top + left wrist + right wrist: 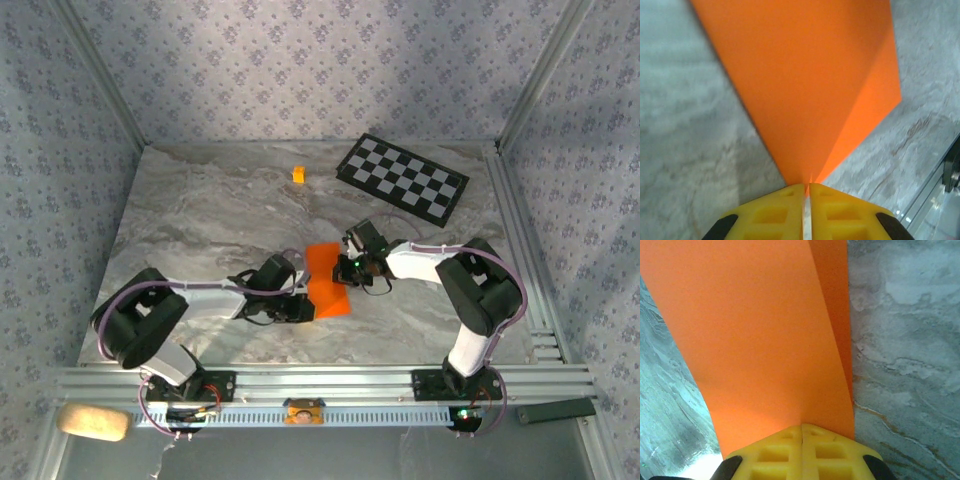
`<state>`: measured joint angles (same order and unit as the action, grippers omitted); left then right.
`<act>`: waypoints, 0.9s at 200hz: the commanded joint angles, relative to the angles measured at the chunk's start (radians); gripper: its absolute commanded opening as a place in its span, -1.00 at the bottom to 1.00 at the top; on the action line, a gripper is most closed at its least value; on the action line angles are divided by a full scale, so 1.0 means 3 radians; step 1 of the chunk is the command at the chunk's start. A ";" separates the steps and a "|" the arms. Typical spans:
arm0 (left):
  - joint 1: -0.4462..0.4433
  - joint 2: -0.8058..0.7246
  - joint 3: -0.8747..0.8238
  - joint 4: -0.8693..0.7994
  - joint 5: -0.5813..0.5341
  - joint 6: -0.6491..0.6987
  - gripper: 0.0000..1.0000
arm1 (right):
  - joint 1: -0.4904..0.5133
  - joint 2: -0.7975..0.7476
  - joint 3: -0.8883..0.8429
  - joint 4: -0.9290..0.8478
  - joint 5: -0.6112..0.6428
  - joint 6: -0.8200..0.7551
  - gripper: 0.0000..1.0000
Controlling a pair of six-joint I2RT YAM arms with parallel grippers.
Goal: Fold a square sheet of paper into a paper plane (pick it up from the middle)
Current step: First fold the square sheet of paper in half at the center of the table.
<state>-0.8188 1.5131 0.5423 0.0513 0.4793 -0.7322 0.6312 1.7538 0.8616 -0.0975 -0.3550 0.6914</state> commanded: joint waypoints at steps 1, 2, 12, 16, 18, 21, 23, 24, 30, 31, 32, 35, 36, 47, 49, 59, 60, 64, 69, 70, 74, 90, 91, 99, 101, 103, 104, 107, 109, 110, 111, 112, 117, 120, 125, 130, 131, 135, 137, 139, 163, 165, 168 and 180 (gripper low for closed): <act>-0.0052 -0.0141 0.0017 -0.0542 0.0042 0.0237 -0.76 | 0.0012 0.0334 -0.0257 -0.0594 0.0470 0.0039 -1.00; -0.0055 -0.0146 0.0025 -0.0551 0.0038 0.0245 -0.76 | 0.0013 0.0335 -0.0258 -0.0595 0.0469 0.0040 -1.00; -0.0059 -0.0187 0.0096 -0.0653 -0.0019 0.0274 -0.76 | 0.0017 0.0336 -0.0254 -0.0593 0.0468 0.0045 -1.00; -0.0061 -0.0206 0.0131 -0.0706 -0.0070 0.0271 -0.76 | 0.0017 0.0336 -0.0254 -0.0597 0.0463 0.0043 -1.00; -0.0058 -0.0215 0.0148 -0.0725 -0.0082 0.0268 -0.76 | 0.0017 0.0336 -0.0250 -0.0597 0.0464 0.0045 -1.00; -0.0058 -0.0235 0.0175 -0.0752 -0.0102 0.0268 -0.76 | 0.0018 0.0331 -0.0253 -0.0598 0.0462 0.0040 -1.00; -0.0057 -0.0250 0.0193 -0.0764 -0.0112 0.0265 -0.76 | 0.0017 0.0332 -0.0252 -0.0600 0.0462 0.0040 -1.00; -0.0057 -0.0256 0.0200 -0.0769 -0.0116 0.0266 -0.76 | 0.0018 0.0331 -0.0251 -0.0603 0.0462 0.0041 -1.00; -0.0057 -0.0297 0.0241 -0.0779 -0.0148 0.0250 -0.75 | 0.0018 0.0326 -0.0248 -0.0607 0.0462 0.0038 -1.00; -0.0060 -0.0306 0.0245 -0.0779 -0.0154 0.0246 -0.75 | 0.0015 0.0326 -0.0248 -0.0612 0.0462 0.0037 -1.00; -0.0061 -0.0315 0.0254 -0.0779 -0.0165 0.0239 -0.75 | 0.0014 0.0328 -0.0246 -0.0611 0.0462 0.0037 -1.00; -0.0056 -0.0336 0.0273 -0.0777 -0.0197 0.0225 -0.75 | 0.0018 0.0328 -0.0245 -0.0618 0.0462 0.0041 -1.00; -0.0057 -0.0343 0.0276 -0.0776 -0.0207 0.0218 -0.75 | 0.0018 0.0327 -0.0244 -0.0617 0.0462 0.0039 -1.00; -0.0024 -0.0414 0.0345 -0.0756 -0.0296 0.0143 -0.75 | 0.0017 0.0318 -0.0240 -0.0618 0.0462 0.0033 -1.00; -0.0016 -0.0422 0.0358 -0.0744 -0.0305 0.0132 -0.74 | 0.0018 0.0319 -0.0235 -0.0620 0.0462 0.0032 -1.00; 0.0065 -0.0435 0.0414 -0.0687 -0.0329 0.0065 -0.75 | 0.0014 0.0310 -0.0234 -0.0633 0.0462 0.0032 -1.00; 0.0078 -0.0433 0.0418 -0.0682 -0.0329 0.0059 -0.75 | 0.0014 0.0308 -0.0234 -0.0632 0.0462 0.0032 -1.00; 0.0122 -0.0415 0.0444 -0.0651 -0.0319 0.0034 -0.76 | 0.0014 0.0307 -0.0233 -0.0627 0.0462 0.0029 -1.00; 0.0184 -0.0383 0.0480 -0.0588 -0.0297 0.0013 -0.76 | 0.0013 0.0305 -0.0233 -0.0627 0.0464 0.0029 -1.00; 0.0199 -0.0377 0.0484 -0.0574 -0.0290 0.0010 -0.76 | 0.0010 0.0308 -0.0233 -0.0627 0.0463 0.0028 -1.00; 0.0254 -0.0343 0.0512 -0.0525 -0.0257 -0.0013 -0.76 | 0.0012 0.0306 -0.0230 -0.0625 0.0457 0.0034 -1.00; 0.0461 -0.0134 0.0698 -0.0402 -0.0104 -0.0094 -0.76 | 0.0011 0.0315 -0.0214 -0.0626 0.0438 0.0021 -1.00; 0.0473 -0.0116 0.0711 -0.0399 -0.0092 -0.0095 -0.77 | 0.0010 0.0315 -0.0211 -0.0626 0.0435 0.0019 -1.00; 0.0548 0.0008 0.0820 -0.0396 -0.0011 -0.0107 -0.77 | 0.0009 0.0320 -0.0192 -0.0643 0.0410 -0.0002 -1.00; 0.0563 0.0039 0.0845 -0.0393 0.0010 -0.0107 -0.77 | 0.0012 0.0317 -0.0190 -0.0646 0.0397 -0.0014 -1.00; 0.0579 0.0066 0.0869 -0.0389 0.0022 -0.0103 -0.77 | 0.0013 0.0316 -0.0182 -0.0654 0.0390 -0.0024 -1.00; 0.0583 0.0078 0.0875 -0.0387 0.0028 -0.0102 -0.77 | 0.0013 0.0316 -0.0179 -0.0658 0.0385 -0.0027 -1.00; 0.0594 0.0116 0.0902 -0.0378 0.0044 -0.0098 -0.78 | 0.0012 0.0315 -0.0170 -0.0670 0.0377 -0.0040 -1.00; 0.0602 0.0135 0.0925 -0.0370 0.0050 -0.0096 -0.78 | 0.0013 0.0315 -0.0164 -0.0678 0.0376 -0.0050 -1.00; 0.0602 0.0151 0.0937 -0.0370 0.0052 -0.0096 -0.77 | 0.0013 0.0315 -0.0160 -0.0680 0.0375 -0.0050 -1.00; 0.0605 0.0159 0.0945 -0.0368 0.0053 -0.0090 -0.77 | 0.0013 0.0315 -0.0160 -0.0680 0.0375 -0.0050 -1.00; 0.0611 0.0175 0.0955 -0.0364 0.0056 -0.0088 -0.77 | 0.0013 0.0315 -0.0159 -0.0684 0.0375 -0.0055 -1.00; 0.0624 0.0246 0.1006 -0.0360 0.0060 -0.0078 -0.78 | 0.0013 0.0318 -0.0147 -0.0705 0.0389 -0.0067 -1.00; 0.0631 0.0288 0.1038 -0.0358 0.0062 -0.0078 -0.78 | 0.0012 0.0316 -0.0147 -0.0708 0.0388 -0.0074 -1.00; 0.0653 0.0354 0.1082 -0.0347 0.0080 -0.0079 -0.78 | 0.0008 0.0322 -0.0137 -0.0711 0.0378 -0.0080 -1.00; 0.0669 0.0416 0.1132 -0.0346 0.0101 -0.0080 -0.79 | 0.0001 0.0330 -0.0122 -0.0720 0.0372 -0.0086 -1.00; 0.0674 0.0432 0.1142 -0.0348 0.0106 -0.0080 -0.79 | 0.0002 0.0333 -0.0119 -0.0722 0.0371 -0.0086 -1.00; 0.0692 0.0487 0.1180 -0.0366 0.0118 -0.0080 -0.79 | 0.0003 0.0335 -0.0110 -0.0730 0.0369 -0.0085 -1.00; 0.0694 0.0511 0.1197 -0.0373 0.0124 -0.0079 -0.79 | 0.0003 0.0336 -0.0111 -0.0733 0.0369 -0.0085 -1.00; 0.0706 0.0534 0.1213 -0.0379 0.0133 -0.0078 -0.79 | 0.0002 0.0340 -0.0107 -0.0727 0.0367 -0.0086 -1.00; 0.0754 0.0741 0.1303 -0.0350 0.0136 -0.0053 -0.78 | -0.0002 0.0336 -0.0123 -0.0724 0.0377 -0.0109 -1.00; 0.0755 0.0754 0.1302 -0.0336 0.0138 -0.0054 -0.78 | -0.0003 0.0336 -0.0123 -0.0723 0.0376 -0.0108 -1.00; 0.0760 0.0773 0.1305 -0.0325 0.0136 -0.0051 -0.78 | -0.0002 0.0340 -0.0126 -0.0727 0.0375 -0.0111 -1.00; 0.0766 0.0860 0.1307 -0.0316 0.0104 -0.0033 -0.78 | -0.0007 0.0346 -0.0122 -0.0726 0.0377 -0.0111 -1.00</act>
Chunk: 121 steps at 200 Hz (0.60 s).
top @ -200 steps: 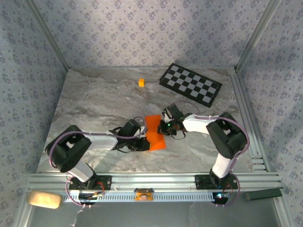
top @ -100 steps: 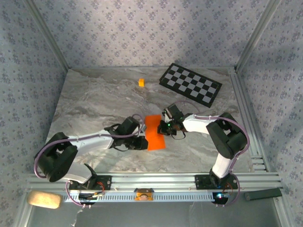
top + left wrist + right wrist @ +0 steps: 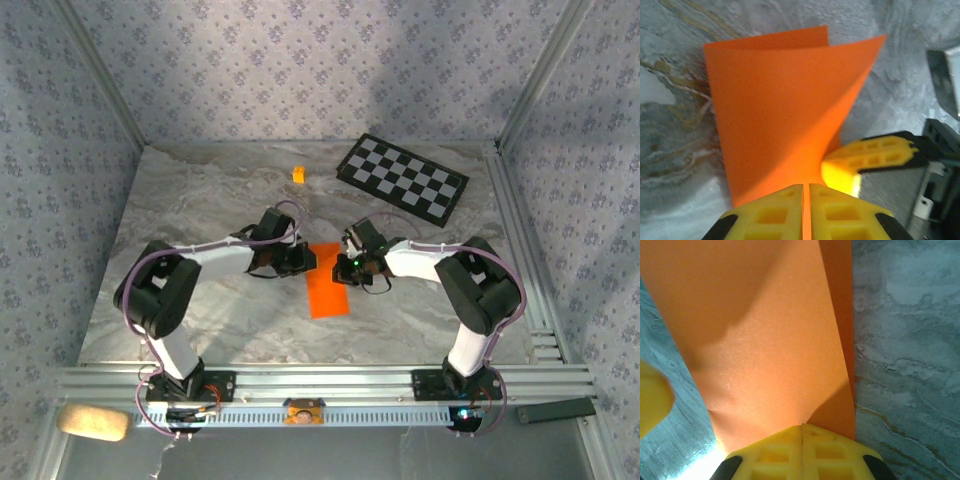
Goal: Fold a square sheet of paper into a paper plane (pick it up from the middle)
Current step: First fold the square sheet of paper in half at the center of the table.
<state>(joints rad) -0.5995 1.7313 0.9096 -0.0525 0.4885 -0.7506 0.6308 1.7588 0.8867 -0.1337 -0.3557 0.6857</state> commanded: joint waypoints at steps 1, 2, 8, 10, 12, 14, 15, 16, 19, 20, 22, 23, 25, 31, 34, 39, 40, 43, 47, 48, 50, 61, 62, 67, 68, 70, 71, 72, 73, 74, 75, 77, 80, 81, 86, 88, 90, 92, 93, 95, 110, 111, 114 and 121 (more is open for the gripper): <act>0.0035 0.0139 0.0082 0.0033 0.0069 0.0028 -0.78 | -0.0006 0.0329 -0.0208 -0.0606 0.0379 -0.0095 -1.00; 0.0035 0.0147 0.0079 0.0035 0.0067 0.0027 -0.79 | -0.0006 0.0329 -0.0209 -0.0604 0.0378 -0.0096 -1.00; 0.0035 0.0188 0.0071 0.0033 0.0050 0.0048 -0.79 | -0.0006 0.0330 -0.0210 -0.0600 0.0377 -0.0095 -1.00; 0.0039 0.0203 0.0070 0.0022 0.0042 0.0055 -0.79 | -0.0006 0.0330 -0.0209 -0.0599 0.0378 -0.0095 -1.00; 0.0040 0.0216 0.0065 0.0013 0.0036 0.0061 -0.79 | -0.0006 0.0332 -0.0208 -0.0599 0.0374 -0.0093 -1.00; 0.0040 0.0229 0.0066 0.0001 0.0020 0.0069 -0.79 | -0.0006 0.0330 -0.0207 -0.0600 0.0373 -0.0088 -1.00; 0.0040 0.0236 0.0064 -0.0001 0.0014 0.0068 -0.79 | -0.0006 0.0332 -0.0208 -0.0596 0.0375 -0.0090 -1.00; 0.0040 0.0241 0.0063 -0.0005 0.0008 0.0073 -0.79 | -0.0006 0.0331 -0.0209 -0.0594 0.0374 -0.0091 -1.00; 0.0038 0.0262 0.0055 -0.0009 -0.0003 0.0081 -0.79 | -0.0010 0.0334 -0.0210 -0.0596 0.0372 -0.0094 -1.00; 0.0036 0.0270 0.0050 -0.0009 -0.0008 0.0085 -0.80 | -0.0007 0.0333 -0.0210 -0.0597 0.0370 -0.0093 -1.00; 0.0036 0.0276 0.0041 -0.0005 -0.0015 0.0090 -0.80 | -0.0007 0.0334 -0.0210 -0.0595 0.0369 -0.0092 -1.00; 0.0038 0.0282 0.0036 -0.0005 -0.0019 0.0094 -0.80 | -0.0006 0.0334 -0.0210 -0.0596 0.0366 -0.0092 -1.00; 0.0039 0.0294 0.0026 0.0002 -0.0024 0.0098 -0.80 | -0.0005 0.0337 -0.0210 -0.0597 0.0367 -0.0088 -1.00; 0.0043 0.0333 -0.0006 0.0018 -0.0045 0.0105 -0.80 | -0.0001 0.0341 -0.0212 -0.0591 0.0365 -0.0083 -1.00; 0.0044 0.0351 -0.0021 0.0028 -0.0054 0.0108 -0.80 | -0.0001 0.0340 -0.0219 -0.0582 0.0365 -0.0082 -1.00; 0.0042 0.0382 -0.0047 0.0045 -0.0072 0.0113 -0.80 | -0.0001 0.0345 -0.0225 -0.0575 0.0360 -0.0073 -1.00; 0.0044 0.0384 -0.0051 0.0049 -0.0075 0.0113 -0.80 | -0.0004 0.0345 -0.0228 -0.0573 0.0359 -0.0072 -1.00; 0.0042 0.0410 -0.0066 0.0056 -0.0087 0.0116 -0.80 | -0.0001 0.0347 -0.0229 -0.0564 0.0358 -0.0069 -1.00; 0.0048 0.0432 -0.0080 0.0063 -0.0089 0.0119 -0.81 | 0.0004 0.0350 -0.0230 -0.0561 0.0357 -0.0064 -1.00; 0.0049 0.0437 -0.0081 0.0065 -0.0089 0.0119 -0.81 | 0.0001 0.0350 -0.0233 -0.0556 0.0355 -0.0063 -1.00; 0.0050 0.0443 -0.0081 0.0071 -0.0087 0.0119 -0.81 | 0.0003 0.0350 -0.0232 -0.0556 0.0357 -0.0064 -1.00; 0.0059 0.0477 -0.0087 0.0058 -0.0094 0.0127 -0.81 | 0.0013 0.0361 -0.0240 -0.0544 0.0358 -0.0052 -1.00; 0.0060 0.0477 -0.0087 0.0055 -0.0097 0.0128 -0.81 | 0.0014 0.0361 -0.0241 -0.0542 0.0358 -0.0051 -1.00; 0.0059 0.0475 -0.0094 0.0050 -0.0099 0.0124 -0.81 | 0.0014 0.0364 -0.0238 -0.0542 0.0355 -0.0047 -1.00; 0.0059 0.0471 -0.0093 0.0051 -0.0102 0.0124 -0.81 | 0.0014 0.0365 -0.0239 -0.0541 0.0356 -0.0046 -1.00; 0.0056 0.0466 -0.0092 0.0052 -0.0097 0.0127 -0.81 | 0.0012 0.0365 -0.0236 -0.0540 0.0355 -0.0046 -1.00; 0.0056 0.0464 -0.0095 0.0052 -0.0098 0.0128 -0.81 | 0.0013 0.0365 -0.0239 -0.0538 0.0353 -0.0046 -1.00; 0.0058 0.0460 -0.0096 0.0049 -0.0099 0.0129 -0.81 | 0.0014 0.0365 -0.0240 -0.0537 0.0353 -0.0046 -1.00; 0.0059 0.0459 -0.0094 0.0048 -0.0099 0.0126 -0.81 | 0.0017 0.0365 -0.0238 -0.0537 0.0353 -0.0046 -1.00; 0.0062 0.0455 -0.0090 0.0048 -0.0097 0.0125 -0.81 | 0.0018 0.0365 -0.0239 -0.0539 0.0352 -0.0046 -1.00; 0.0061 0.0451 -0.0086 0.0042 -0.0096 0.0125 -0.81 | 0.0019 0.0365 -0.0240 -0.0537 0.0355 -0.0044 -1.00; 0.0063 0.0445 -0.0076 0.0029 -0.0095 0.0129 -0.81 | 0.0019 0.0365 -0.0240 -0.0540 0.0359 -0.0042 -1.00; 0.0063 0.0431 -0.0064 0.0011 -0.0087 0.0131 -0.81 | 0.0023 0.0365 -0.0240 -0.0537 0.0361 -0.0041 -1.00; 0.0062 0.0426 -0.0057 0.0001 -0.0086 0.0133 -0.81 | 0.0024 0.0365 -0.0238 -0.0536 0.0359 -0.0041 -1.00; 0.0067 0.0402 -0.0031 -0.0036 -0.0077 0.0144 -0.80 | 0.0025 0.0361 -0.0233 -0.0541 0.0359 -0.0041 -1.00; 0.0069 0.0391 -0.0021 -0.0051 -0.0075 0.0147 -0.80 | 0.0025 0.0360 -0.0232 -0.0544 0.0358 -0.0044 -1.00; 0.0069 0.0382 -0.0008 -0.0067 -0.0071 0.0154 -0.80 | 0.0021 0.0360 -0.0233 -0.0546 0.0361 -0.0045 -1.00; 0.0070 0.0370 0.0006 -0.0082 -0.0073 0.0162 -0.80 | 0.0022 0.0363 -0.0235 -0.0550 0.0365 -0.0046 -1.00; 0.0068 0.0365 0.0016 -0.0092 -0.0076 0.0164 -0.80 | 0.0023 0.0361 -0.0235 -0.0551 0.0364 -0.0046 -1.00; 0.0066 0.0356 0.0030 -0.0109 -0.0078 0.0167 -0.80 | 0.0024 0.0357 -0.0235 -0.0552 0.0368 -0.0049 -1.00; 0.0078 0.0284 0.0159 -0.0261 -0.0085 0.0197 -0.79 | 0.0019 0.0346 -0.0231 -0.0561 0.0380 -0.0051 -1.00; 0.0077 0.0281 0.0167 -0.0271 -0.0085 0.0199 -0.79 | 0.0019 0.0345 -0.0231 -0.0564 0.0382 -0.0054 -1.00; 0.0080 0.0272 0.0195 -0.0297 -0.0082 0.0208 -0.79 | 0.0019 0.0344 -0.0234 -0.0562 0.0383 -0.0056 -1.00; 0.0082 0.0247 0.0253 -0.0350 -0.0078 0.0228 -0.79 | 0.0019 0.0336 -0.0232 -0.0571 0.0383 -0.0056 -1.00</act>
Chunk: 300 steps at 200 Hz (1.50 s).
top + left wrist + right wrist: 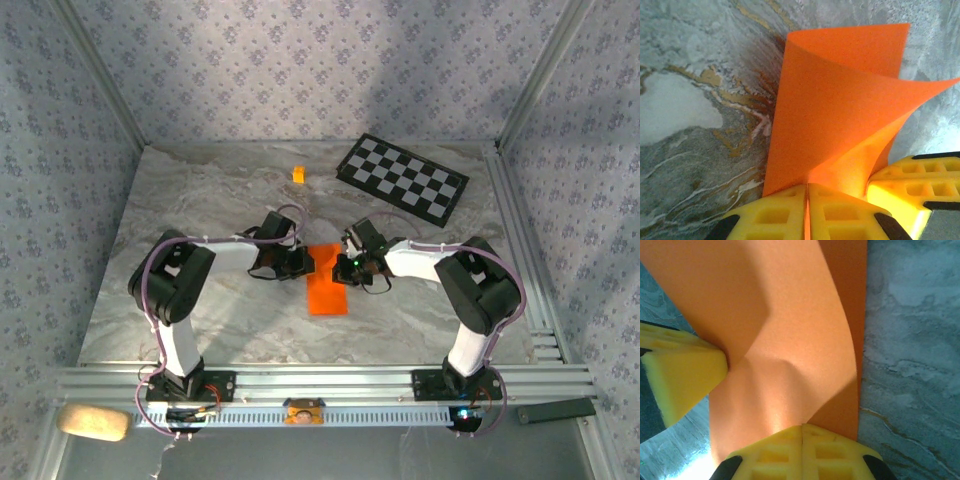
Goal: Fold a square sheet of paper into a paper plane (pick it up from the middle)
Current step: First fold the square sheet of paper in half at the center of the table.
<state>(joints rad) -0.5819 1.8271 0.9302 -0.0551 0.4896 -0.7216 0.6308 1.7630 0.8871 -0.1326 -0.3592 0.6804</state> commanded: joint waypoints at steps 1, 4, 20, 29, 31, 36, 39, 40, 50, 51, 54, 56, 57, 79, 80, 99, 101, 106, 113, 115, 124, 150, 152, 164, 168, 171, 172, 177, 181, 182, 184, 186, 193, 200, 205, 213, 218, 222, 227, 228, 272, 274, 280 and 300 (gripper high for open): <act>0.0023 -0.0075 0.0191 -0.0344 -0.0080 0.0133 -0.79 | 0.0019 0.0321 -0.0235 -0.0575 0.0394 -0.0038 -1.00; 0.0027 -0.0088 0.0213 -0.0357 -0.0077 0.0140 -0.78 | 0.0015 0.0318 -0.0234 -0.0572 0.0400 -0.0038 -1.00; 0.0038 -0.0113 0.0315 -0.0413 -0.0054 0.0160 -0.77 | 0.0014 0.0304 -0.0234 -0.0576 0.0404 -0.0044 -1.00; 0.0043 -0.0101 0.0362 -0.0421 -0.0035 0.0171 -0.77 | 0.0013 0.0299 -0.0236 -0.0581 0.0406 -0.0044 -1.00; 0.0048 -0.0096 0.0371 -0.0425 -0.0030 0.0176 -0.77 | 0.0014 0.0297 -0.0235 -0.0577 0.0405 -0.0047 -1.00; 0.0052 -0.0079 0.0395 -0.0430 -0.0022 0.0185 -0.77 | 0.0013 0.0296 -0.0233 -0.0578 0.0405 -0.0047 -1.00; 0.0055 -0.0066 0.0404 -0.0430 -0.0019 0.0185 -0.77 | 0.0012 0.0295 -0.0232 -0.0580 0.0405 -0.0050 -1.00; 0.0056 -0.0062 0.0408 -0.0430 -0.0018 0.0185 -0.77 | 0.0016 0.0298 -0.0230 -0.0578 0.0408 -0.0049 -1.00; 0.0065 -0.0006 0.0448 -0.0434 -0.0019 0.0191 -0.77 | 0.0009 0.0301 -0.0229 -0.0580 0.0409 -0.0053 -1.00; 0.0067 -0.0001 0.0450 -0.0437 -0.0020 0.0191 -0.77 | 0.0007 0.0300 -0.0230 -0.0578 0.0409 -0.0053 -1.00; 0.0067 0.0015 0.0459 -0.0444 -0.0022 0.0195 -0.77 | 0.0010 0.0303 -0.0232 -0.0580 0.0407 -0.0052 -1.00; 0.0071 0.0029 0.0466 -0.0449 -0.0027 0.0201 -0.77 | 0.0009 0.0303 -0.0232 -0.0578 0.0408 -0.0053 -1.00; 0.0072 0.0035 0.0465 -0.0449 -0.0032 0.0204 -0.77 | 0.0007 0.0304 -0.0232 -0.0579 0.0409 -0.0054 -1.00; 0.0102 0.0154 0.0457 -0.0425 -0.0089 0.0215 -0.78 | 0.0014 0.0290 -0.0233 -0.0584 0.0405 -0.0053 -1.00; 0.0100 0.0158 0.0458 -0.0422 -0.0094 0.0216 -0.78 | 0.0014 0.0290 -0.0232 -0.0585 0.0405 -0.0054 -1.00; 0.0130 0.0273 0.0424 -0.0406 -0.0113 0.0232 -0.80 | 0.0014 0.0289 -0.0240 -0.0591 0.0411 -0.0059 -1.00; 0.0132 0.0281 0.0415 -0.0402 -0.0110 0.0227 -0.80 | 0.0013 0.0286 -0.0243 -0.0587 0.0413 -0.0059 -1.00; 0.0140 0.0306 0.0399 -0.0386 -0.0108 0.0219 -0.80 | 0.0012 0.0285 -0.0246 -0.0588 0.0414 -0.0059 -1.00; 0.0149 0.0342 0.0382 -0.0374 -0.0109 0.0212 -0.80 | 0.0014 0.0285 -0.0250 -0.0592 0.0421 -0.0059 -1.00; 0.0152 0.0350 0.0378 -0.0371 -0.0111 0.0212 -0.80 | 0.0014 0.0285 -0.0252 -0.0591 0.0420 -0.0059 -1.00; 0.0162 0.0380 0.0379 -0.0418 -0.0133 0.0202 -0.81 | 0.0013 0.0285 -0.0254 -0.0600 0.0430 -0.0064 -1.00; 0.0189 0.0332 0.0365 -0.0466 -0.0169 0.0177 -0.82 | 0.0009 0.0275 -0.0253 -0.0639 0.0463 -0.0097 -1.00; 0.0187 0.0322 0.0371 -0.0468 -0.0166 0.0172 -0.82 | 0.0009 0.0275 -0.0252 -0.0641 0.0461 -0.0102 -1.00; 0.0186 0.0270 0.0410 -0.0490 -0.0133 0.0160 -0.81 | 0.0009 0.0277 -0.0240 -0.0652 0.0457 -0.0138 -1.00; 0.0186 0.0253 0.0421 -0.0496 -0.0116 0.0160 -0.82 | 0.0005 0.0276 -0.0237 -0.0660 0.0461 -0.0144 -1.00; 0.0189 0.0238 0.0437 -0.0499 -0.0102 0.0160 -0.81 | 0.0004 0.0279 -0.0234 -0.0668 0.0465 -0.0146 -1.00; 0.0187 0.0234 0.0443 -0.0500 -0.0098 0.0160 -0.81 | 0.0004 0.0280 -0.0233 -0.0670 0.0466 -0.0146 -1.00; 0.0187 0.0210 0.0461 -0.0506 -0.0081 0.0160 -0.80 | 0.0003 0.0281 -0.0223 -0.0682 0.0471 -0.0146 -1.00; 0.0187 0.0194 0.0475 -0.0507 -0.0071 0.0165 -0.79 | 0.0004 0.0280 -0.0215 -0.0688 0.0464 -0.0147 -1.00; 0.0186 0.0191 0.0477 -0.0507 -0.0069 0.0165 -0.79 | 0.0004 0.0280 -0.0216 -0.0688 0.0462 -0.0149 -1.00; 0.0186 0.0183 0.0483 -0.0510 -0.0061 0.0166 -0.79 | 0.0004 0.0282 -0.0212 -0.0692 0.0461 -0.0147 -1.00; 0.0186 0.0176 0.0496 -0.0511 -0.0056 0.0166 -0.79 | 0.0004 0.0284 -0.0208 -0.0689 0.0461 -0.0146 -1.00; 0.0186 0.0156 0.0523 -0.0500 -0.0023 0.0184 -0.78 | 0.0001 0.0286 -0.0205 -0.0692 0.0457 -0.0148 -1.00; 0.0189 0.0144 0.0543 -0.0475 0.0027 0.0201 -0.77 | 0.0001 0.0289 -0.0197 -0.0693 0.0451 -0.0147 -1.00; 0.0186 0.0143 0.0563 -0.0470 0.0050 0.0213 -0.77 | 0.0003 0.0290 -0.0193 -0.0698 0.0448 -0.0146 -1.00; 0.0189 0.0156 0.0600 -0.0478 0.0065 0.0237 -0.76 | 0.0003 0.0295 -0.0188 -0.0698 0.0448 -0.0146 -1.00; 0.0187 0.0171 0.0621 -0.0490 0.0069 0.0256 -0.76 | 0.0004 0.0296 -0.0186 -0.0701 0.0443 -0.0146 -1.00; 0.0189 0.0188 0.0642 -0.0508 0.0067 0.0266 -0.76 | 0.0004 0.0302 -0.0180 -0.0703 0.0442 -0.0145 -1.00; 0.0191 0.0218 0.0670 -0.0530 0.0068 0.0288 -0.76 | 0.0003 0.0303 -0.0181 -0.0703 0.0443 -0.0146 -1.00; 0.0194 0.0227 0.0674 -0.0534 0.0069 0.0288 -0.76 | 0.0004 0.0302 -0.0181 -0.0703 0.0442 -0.0146 -1.00; 0.0228 0.0476 0.0722 -0.0537 0.0050 0.0291 -0.78 | 0.0004 0.0307 -0.0177 -0.0701 0.0445 -0.0146 -1.00; 0.0233 0.0479 0.0717 -0.0537 0.0041 0.0289 -0.78 | 0.0002 0.0310 -0.0180 -0.0702 0.0443 -0.0146 -1.00; 0.0237 0.0490 0.0705 -0.0532 0.0013 0.0280 -0.78 | 0.0001 0.0310 -0.0180 -0.0699 0.0442 -0.0146 -1.00; 0.0265 0.0510 0.0675 -0.0561 -0.0097 0.0242 -0.80 | 0.0009 0.0311 -0.0194 -0.0694 0.0446 -0.0146 -1.00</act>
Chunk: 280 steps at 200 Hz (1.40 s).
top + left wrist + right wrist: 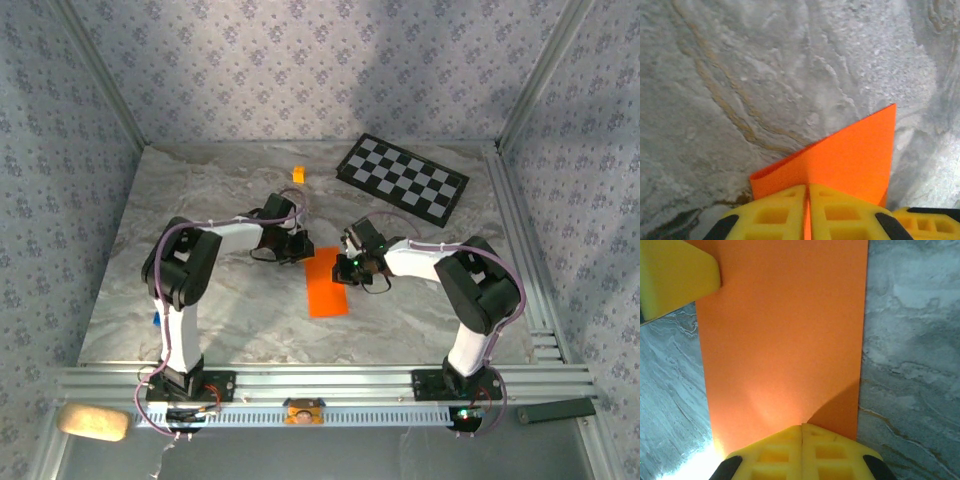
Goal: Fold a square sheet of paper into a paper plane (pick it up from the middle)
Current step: First fold the square sheet of paper in half at the center of the table.
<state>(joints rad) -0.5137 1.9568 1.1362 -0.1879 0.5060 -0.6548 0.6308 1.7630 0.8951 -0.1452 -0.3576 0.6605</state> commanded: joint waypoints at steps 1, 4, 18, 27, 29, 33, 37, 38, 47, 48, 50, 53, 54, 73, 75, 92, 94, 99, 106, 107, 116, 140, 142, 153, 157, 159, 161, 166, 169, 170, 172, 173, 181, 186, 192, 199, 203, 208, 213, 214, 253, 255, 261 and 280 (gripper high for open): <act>0.0039 0.0078 -0.0013 -0.0119 -0.0157 0.0017 -0.80 | 0.0012 0.0311 -0.0222 -0.0652 0.0441 -0.0080 -1.00; 0.0042 0.0081 -0.0015 -0.0125 -0.0169 0.0018 -0.80 | 0.0012 0.0306 -0.0223 -0.0653 0.0444 -0.0080 -1.00; 0.0059 0.0090 -0.0014 -0.0125 -0.0223 0.0003 -0.80 | 0.0013 0.0305 -0.0230 -0.0655 0.0442 -0.0080 -1.00; 0.0072 0.0098 0.0001 -0.0121 -0.0233 -0.0010 -0.80 | 0.0014 0.0305 -0.0228 -0.0660 0.0440 -0.0082 -1.00; 0.0077 0.0099 0.0004 -0.0121 -0.0234 -0.0015 -0.81 | 0.0012 0.0302 -0.0234 -0.0661 0.0440 -0.0080 -1.00; 0.0085 0.0101 0.0011 -0.0114 -0.0242 -0.0025 -0.80 | 0.0014 0.0303 -0.0235 -0.0661 0.0448 -0.0082 -1.00; 0.0088 0.0097 0.0019 -0.0111 -0.0248 -0.0033 -0.81 | 0.0014 0.0296 -0.0236 -0.0659 0.0446 -0.0080 -1.00; 0.0087 0.0096 0.0021 -0.0110 -0.0252 -0.0035 -0.81 | 0.0014 0.0295 -0.0234 -0.0660 0.0446 -0.0080 -1.00; 0.0101 0.0094 0.0042 -0.0098 -0.0269 -0.0049 -0.80 | 0.0013 0.0290 -0.0237 -0.0664 0.0447 -0.0080 -1.00; 0.0101 0.0094 0.0045 -0.0099 -0.0270 -0.0048 -0.80 | 0.0014 0.0290 -0.0240 -0.0663 0.0447 -0.0080 -1.00; 0.0103 0.0094 0.0053 -0.0097 -0.0270 -0.0050 -0.80 | 0.0014 0.0290 -0.0238 -0.0666 0.0446 -0.0080 -1.00; 0.0107 0.0094 0.0064 -0.0094 -0.0279 -0.0051 -0.80 | 0.0014 0.0291 -0.0238 -0.0664 0.0446 -0.0080 -1.00; 0.0109 0.0094 0.0066 -0.0095 -0.0280 -0.0049 -0.80 | 0.0014 0.0291 -0.0235 -0.0665 0.0446 -0.0080 -1.00; 0.0147 0.0103 0.0125 -0.0076 -0.0304 -0.0061 -0.80 | 0.0014 0.0285 -0.0238 -0.0671 0.0451 -0.0084 -1.00; 0.0150 0.0106 0.0131 -0.0072 -0.0306 -0.0066 -0.80 | 0.0014 0.0286 -0.0239 -0.0667 0.0451 -0.0081 -1.00; 0.0185 0.0117 0.0159 -0.0049 -0.0345 -0.0078 -0.81 | 0.0010 0.0285 -0.0242 -0.0668 0.0464 -0.0080 -1.00; 0.0185 0.0118 0.0160 -0.0049 -0.0360 -0.0080 -0.81 | 0.0007 0.0285 -0.0245 -0.0670 0.0463 -0.0082 -1.00; 0.0190 0.0120 0.0160 -0.0049 -0.0398 -0.0081 -0.81 | 0.0009 0.0285 -0.0248 -0.0669 0.0466 -0.0079 -1.00; 0.0198 0.0117 0.0161 -0.0054 -0.0468 -0.0087 -0.80 | 0.0009 0.0282 -0.0248 -0.0669 0.0461 -0.0077 -1.00; 0.0198 0.0118 0.0161 -0.0054 -0.0477 -0.0088 -0.81 | 0.0009 0.0281 -0.0251 -0.0668 0.0461 -0.0078 -1.00; 0.0209 0.0124 0.0160 -0.0044 -0.0512 -0.0086 -0.81 | 0.0014 0.0281 -0.0255 -0.0662 0.0465 -0.0080 -1.00; 0.0219 0.0175 0.0207 -0.0086 -0.0533 -0.0062 -0.81 | 0.0010 0.0270 -0.0258 -0.0665 0.0465 -0.0080 -1.00; 0.0219 0.0179 0.0214 -0.0091 -0.0535 -0.0062 -0.81 | 0.0009 0.0270 -0.0256 -0.0666 0.0462 -0.0080 -1.00; 0.0219 0.0189 0.0216 -0.0102 -0.0564 -0.0067 -0.81 | 0.0010 0.0267 -0.0257 -0.0664 0.0467 -0.0080 -1.00; 0.0219 0.0186 0.0211 -0.0099 -0.0567 -0.0072 -0.81 | 0.0012 0.0266 -0.0258 -0.0662 0.0466 -0.0080 -1.00; 0.0219 0.0185 0.0211 -0.0100 -0.0569 -0.0072 -0.81 | 0.0013 0.0266 -0.0258 -0.0662 0.0466 -0.0080 -1.00; 0.0219 0.0182 0.0211 -0.0097 -0.0574 -0.0072 -0.81 | 0.0011 0.0266 -0.0256 -0.0664 0.0466 -0.0080 -1.00; 0.0221 0.0181 0.0215 -0.0108 -0.0586 -0.0072 -0.81 | 0.0012 0.0265 -0.0258 -0.0663 0.0466 -0.0080 -1.00; 0.0216 0.0177 0.0220 -0.0114 -0.0594 -0.0072 -0.81 | 0.0009 0.0264 -0.0257 -0.0666 0.0467 -0.0080 -1.00; 0.0215 0.0176 0.0221 -0.0114 -0.0596 -0.0070 -0.81 | 0.0009 0.0264 -0.0255 -0.0666 0.0467 -0.0080 -1.00; 0.0216 0.0168 0.0221 -0.0119 -0.0604 -0.0068 -0.81 | 0.0013 0.0264 -0.0255 -0.0667 0.0466 -0.0080 -1.00; 0.0215 0.0169 0.0224 -0.0117 -0.0606 -0.0067 -0.81 | 0.0014 0.0264 -0.0254 -0.0667 0.0466 -0.0080 -1.00; 0.0214 0.0157 0.0240 -0.0157 -0.0654 -0.0044 -0.81 | 0.0013 0.0267 -0.0257 -0.0665 0.0469 -0.0080 -1.00; 0.0209 0.0144 0.0263 -0.0203 -0.0713 -0.0020 -0.81 | 0.0013 0.0265 -0.0254 -0.0660 0.0466 -0.0080 -1.00; 0.0194 0.0123 0.0295 -0.0256 -0.0790 0.0026 -0.81 | 0.0013 0.0264 -0.0258 -0.0661 0.0466 -0.0080 -1.00; 0.0176 0.0097 0.0339 -0.0335 -0.0882 0.0074 -0.81 | 0.0014 0.0264 -0.0257 -0.0658 0.0466 -0.0080 -1.00; 0.0163 0.0078 0.0357 -0.0371 -0.0925 0.0094 -0.81 | 0.0010 0.0264 -0.0258 -0.0659 0.0468 -0.0080 -1.00; 0.0149 0.0052 0.0377 -0.0401 -0.0960 0.0117 -0.81 | 0.0011 0.0268 -0.0258 -0.0660 0.0466 -0.0082 -1.00; 0.0146 0.0029 0.0392 -0.0422 -0.0978 0.0129 -0.81 | 0.0008 0.0262 -0.0258 -0.0656 0.0466 -0.0080 -1.00; 0.0144 0.0026 0.0396 -0.0425 -0.0982 0.0133 -0.81 | 0.0009 0.0261 -0.0258 -0.0656 0.0466 -0.0080 -1.00; 0.0093 -0.0277 0.0428 -0.0472 -0.0953 0.0147 -0.77 | 0.0014 0.0234 -0.0228 -0.0626 0.0438 -0.0080 -1.00; 0.0085 -0.0293 0.0422 -0.0473 -0.0941 0.0151 -0.77 | 0.0012 0.0234 -0.0228 -0.0621 0.0433 -0.0080 -1.00; 0.0070 -0.0344 0.0405 -0.0461 -0.0899 0.0153 -0.77 | 0.0014 0.0238 -0.0228 -0.0621 0.0425 -0.0080 -1.00; -0.0006 -0.0470 0.0288 -0.0350 -0.0638 0.0153 -0.76 | 0.0008 0.0249 -0.0222 -0.0637 0.0437 -0.0080 -1.00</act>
<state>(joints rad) -0.4843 1.9049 1.2396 -0.3038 0.2550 -0.6300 0.6312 1.7603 0.8936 -0.1452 -0.3546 0.6605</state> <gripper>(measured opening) 0.116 0.052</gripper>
